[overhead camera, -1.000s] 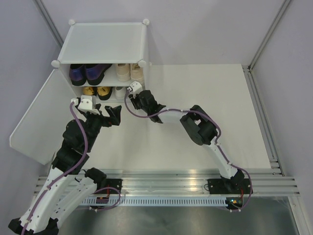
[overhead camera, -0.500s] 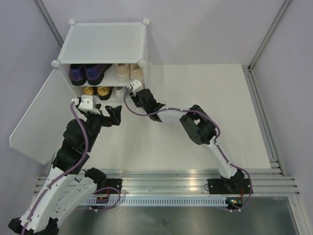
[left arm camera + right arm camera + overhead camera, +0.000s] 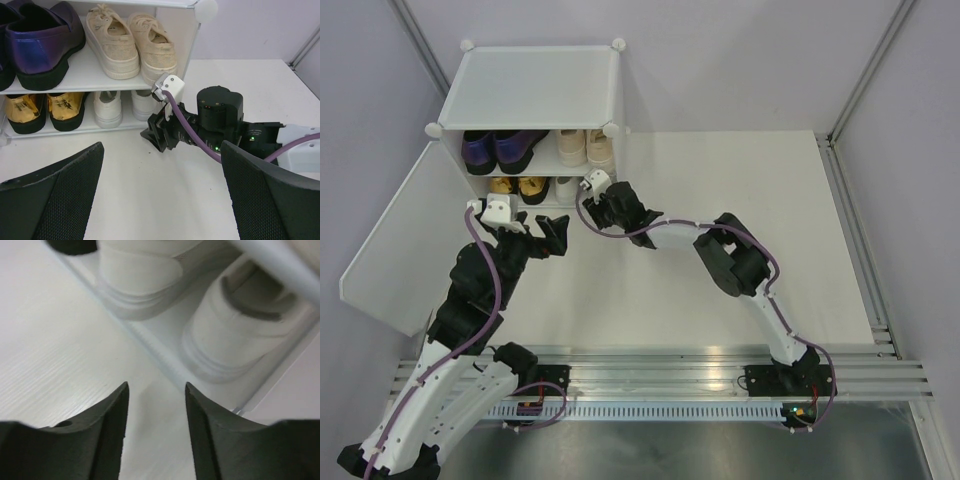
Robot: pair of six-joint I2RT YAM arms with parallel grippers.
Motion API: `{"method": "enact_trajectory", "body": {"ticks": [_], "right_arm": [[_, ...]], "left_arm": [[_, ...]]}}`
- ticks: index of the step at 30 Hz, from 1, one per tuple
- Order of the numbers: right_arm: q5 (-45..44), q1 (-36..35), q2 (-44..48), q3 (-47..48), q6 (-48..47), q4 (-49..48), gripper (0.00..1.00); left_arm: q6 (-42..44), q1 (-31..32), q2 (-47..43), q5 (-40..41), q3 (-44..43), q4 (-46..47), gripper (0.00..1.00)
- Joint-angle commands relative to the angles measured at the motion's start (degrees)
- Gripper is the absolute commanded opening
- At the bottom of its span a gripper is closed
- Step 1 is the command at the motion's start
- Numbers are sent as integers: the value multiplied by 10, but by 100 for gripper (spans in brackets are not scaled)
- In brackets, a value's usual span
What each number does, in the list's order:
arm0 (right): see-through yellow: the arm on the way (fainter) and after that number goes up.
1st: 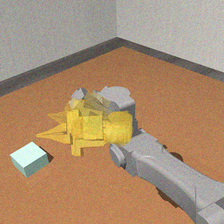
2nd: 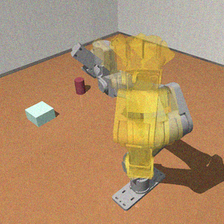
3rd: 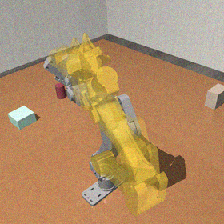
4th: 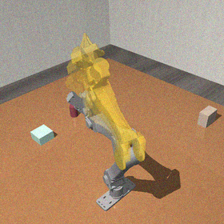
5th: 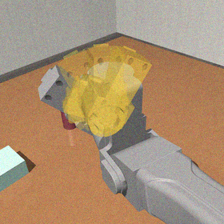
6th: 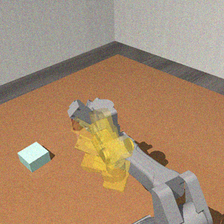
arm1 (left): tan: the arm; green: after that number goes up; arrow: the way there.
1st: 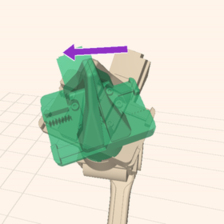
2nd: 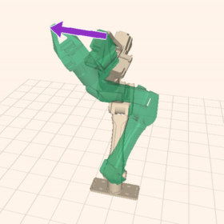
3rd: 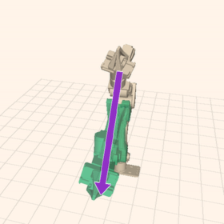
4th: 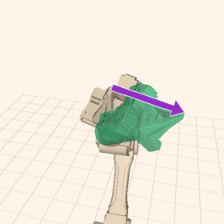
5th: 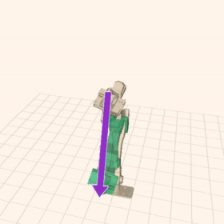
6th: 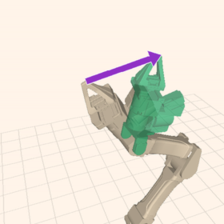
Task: Place and organize the shoes in the shoe cabinet
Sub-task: Place the shoe in the shoe cabinet, then close the shoe cabinet at the center of the board.
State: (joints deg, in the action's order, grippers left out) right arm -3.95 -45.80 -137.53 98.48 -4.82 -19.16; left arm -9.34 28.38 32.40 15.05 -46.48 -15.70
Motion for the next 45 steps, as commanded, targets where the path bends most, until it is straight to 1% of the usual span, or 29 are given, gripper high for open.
{"method": "enact_trajectory", "body": {"ticks": [1, 6, 10, 12, 14, 15, 16, 19, 20, 21, 22, 23, 24, 25, 26, 27, 28, 29, 30, 31, 32, 33, 36, 37, 39, 40, 41, 44, 45], "right_arm": [[88, -26, 94, -31, -11, -1, 57], [128, -44, 190, -119, 30, -17, 63], [138, -56, 267, -220, 67, -38, 63], [140, -61, 320, -285, 89, -28, 62], [141, -62, 380, -336, 102, -2, 61], [138, -62, 400, -350, 103, 37, 61], [128, -61, 444, -378, 102, 59, 59], [70, -61, 516, -440, 99, 119, 55], [51, -62, 570, -456, 97, 127, 53], [26, -61, 598, -472, 95, 143, 50], [12, -60, 655, -502, 93, 149, 46], [-5, -61, 683, -517, 95, 154, 42], [-51, -61, 709, -531, 102, 146, 39], [-71, -61, 732, -555, 129, 141, 33], [-78, -60, 764, -563, 136, 138, 33], [-85, -59, 778, -571, 140, 137, 32], [-96, -59, 787, -588, 147, 135, 32], [-102, -58, 803, -596, 154, 132, 33], [-106, -59, 808, -602, 158, 127, 33], [-114, -58, 813, -611, 164, 125, 33], [-113, -58, 816, -613, 176, 124, 33], [-110, -57, 818, -614, 177, 125, 34], [-102, -57, 834, -618, 194, 125, 36], [-99, -58, 840, -623, 200, 125, 36], [-81, -57, 859, -630, 211, 122, 36], [-76, -57, 865, -632, 213, 121, 35], [-70, -58, 873, -633, 216, 120, 35], [-47, -57, 881, -639, 234, 108, 34], [-34, -57, 879, -639, 236, 105, 34]], "left_arm": [[24, 3, -1, 17, 4, 23, 100], [33, 3, 4, 30, 6, 24, 100], [42, 3, 4, 45, 11, 30, 100], [49, 3, 6, 53, 13, 34, 100], [56, 3, 8, 57, 15, 37, 100], [58, 3, 10, 54, 17, 43, 100], [63, 3, 12, 53, 19, 48, 99], [71, 3, 20, 72, 18, 62, 99], [73, 3, 23, 88, 17, 65, 99], [77, 3, 33, 95, 11, 66, 99], [78, 3, 38, 98, 3, 58, 99], [74, 3, 47, 105, -11, 42, 98], [70, 3, 55, 111, -57, 23, 95], [62, 3, 77, 127, -85, -23, 94], [51, 4, 87, 166, -113, -43, 94], [50, 3, 100, 185, -175, -62, 94], [54, 3, 117, 199, -209, -84, 95], [75, 3, 147, 232, -240, -115, 94], [85, 3, 164, 257, -297, -133, 94], [92, 3, 181, 284, -321, -143, 97], [144, 3, 214, 339, -343, -164, 99], [162, 3, 228, 364, -385, -174, 100], [244, -4, 258, 444, -440, -181, 100], [262, -30, 260, 460, -450, -175, 100], [282, -84, 260, 425, -475, -177, 100], [277, -151, 262, 400, -483, -187, 100], [251, -181, 269, 363, -497, -205, 100], [225, -203, 296, 356, -527, -247, 100], [218, -239, 305, 349, -541, -257, 100]]}}
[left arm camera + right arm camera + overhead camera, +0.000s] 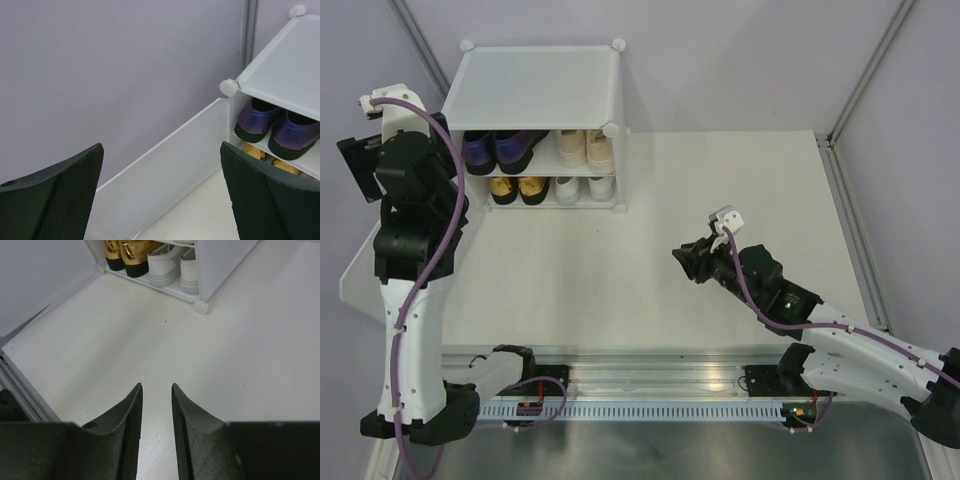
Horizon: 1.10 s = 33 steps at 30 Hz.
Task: Place and organize the shoes in the shoe cabinet
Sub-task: Close the shoe cabinet at the center of the board.
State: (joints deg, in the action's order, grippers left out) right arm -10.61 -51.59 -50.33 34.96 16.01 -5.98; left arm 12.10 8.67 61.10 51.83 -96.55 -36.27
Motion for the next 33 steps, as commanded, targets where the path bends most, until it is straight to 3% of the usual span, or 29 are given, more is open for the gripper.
{"method": "enact_trajectory", "body": {"ticks": [1, 5, 10, 14, 20, 28, 33], "right_arm": [[38, 1, 1, -5, 36, -26, 34], [59, 1, -9, -9, 50, -28, 33], [64, 0, -1, -24, 57, -33, 33], [72, 1, 4, -24, 60, -32, 32], [52, 1, 16, -28, 58, -29, 31], [52, 1, 9, -27, 58, -29, 31], [52, 0, 1, -26, 59, -29, 31]], "left_arm": [[-7, -59, 37, -30, -48, -76, 100], [-144, -165, 63, -161, -72, -131, 100], [-249, -246, 84, -204, -44, -164, 100], [-298, -311, 66, -231, 21, -129, 99], [-351, -404, 74, -332, 45, -107, 98], [-423, -455, 69, -376, 58, -93, 96], [-443, -476, 59, -361, 72, -66, 90]]}}
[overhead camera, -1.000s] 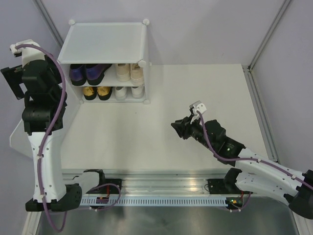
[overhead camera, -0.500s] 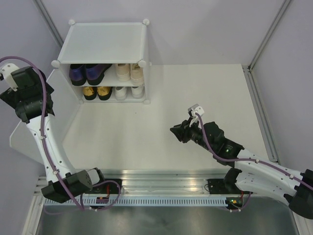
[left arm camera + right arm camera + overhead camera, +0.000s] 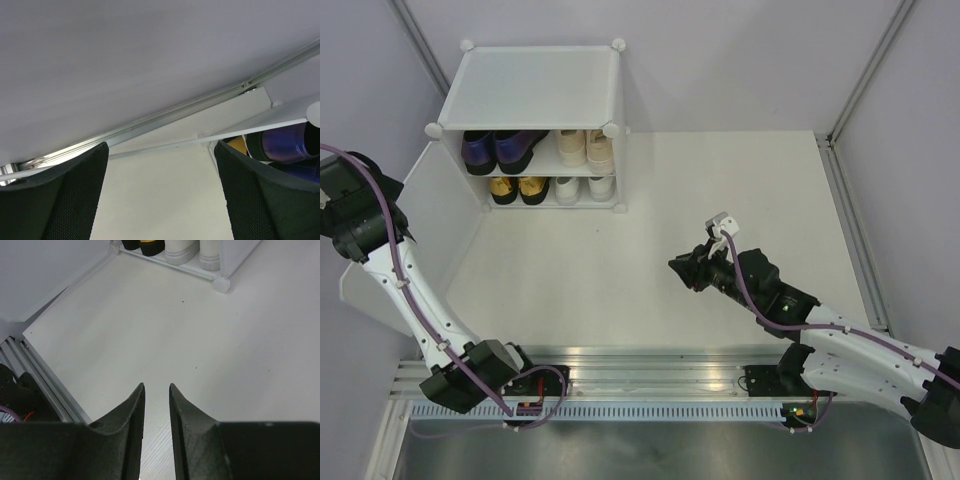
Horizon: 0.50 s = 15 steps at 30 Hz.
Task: Place and organize the shoes in the shoe cabinet
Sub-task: Close the shoe cabinet at the center of the board.
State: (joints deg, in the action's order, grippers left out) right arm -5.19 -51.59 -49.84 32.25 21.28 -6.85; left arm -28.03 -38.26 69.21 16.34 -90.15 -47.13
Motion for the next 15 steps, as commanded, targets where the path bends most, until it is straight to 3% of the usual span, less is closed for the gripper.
{"method": "enact_trajectory", "body": {"ticks": [1, 9, 15], "right_arm": [[-2, 1, -3, 1, 6, -20, 30], [-25, 0, 7, -4, 5, -20, 30], [-23, 0, 5, -3, 6, -20, 30]], "left_arm": [[-43, -8, -28, 14, 15, 53, 89], [-63, -16, -24, 75, 37, 64, 88], [-69, -26, -14, 53, 55, 64, 91]]}}
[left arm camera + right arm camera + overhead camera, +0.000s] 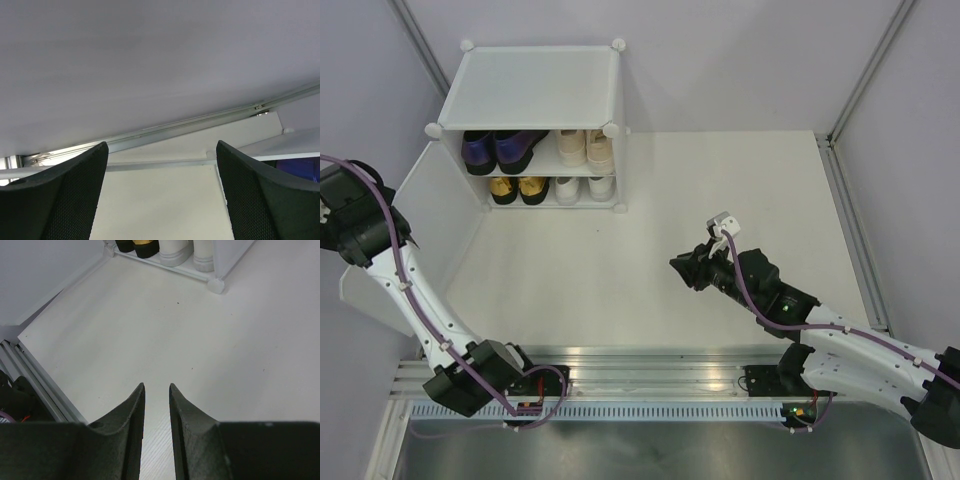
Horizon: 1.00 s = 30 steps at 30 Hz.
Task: Place and organize the shoes in the shoe cabinet
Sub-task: Close the shoe cabinet at the center of the board.
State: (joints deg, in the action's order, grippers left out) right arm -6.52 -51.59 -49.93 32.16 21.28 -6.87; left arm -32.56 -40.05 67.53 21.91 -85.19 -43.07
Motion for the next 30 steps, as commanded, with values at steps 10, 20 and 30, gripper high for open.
{"method": "enact_trajectory", "body": {"ticks": [10, 20, 30], "right_arm": [[-8, 1, 9, -3, 11, -20, 30], [-8, 1, 12, -3, 10, -20, 30], [-35, 1, 16, -1, -4, -11, 31]], "left_arm": [[-29, -12, -44, -68, 63, 24, 91], [34, 7, -132, -333, 152, 105, 91], [94, 80, -136, -587, 150, 164, 90]]}}
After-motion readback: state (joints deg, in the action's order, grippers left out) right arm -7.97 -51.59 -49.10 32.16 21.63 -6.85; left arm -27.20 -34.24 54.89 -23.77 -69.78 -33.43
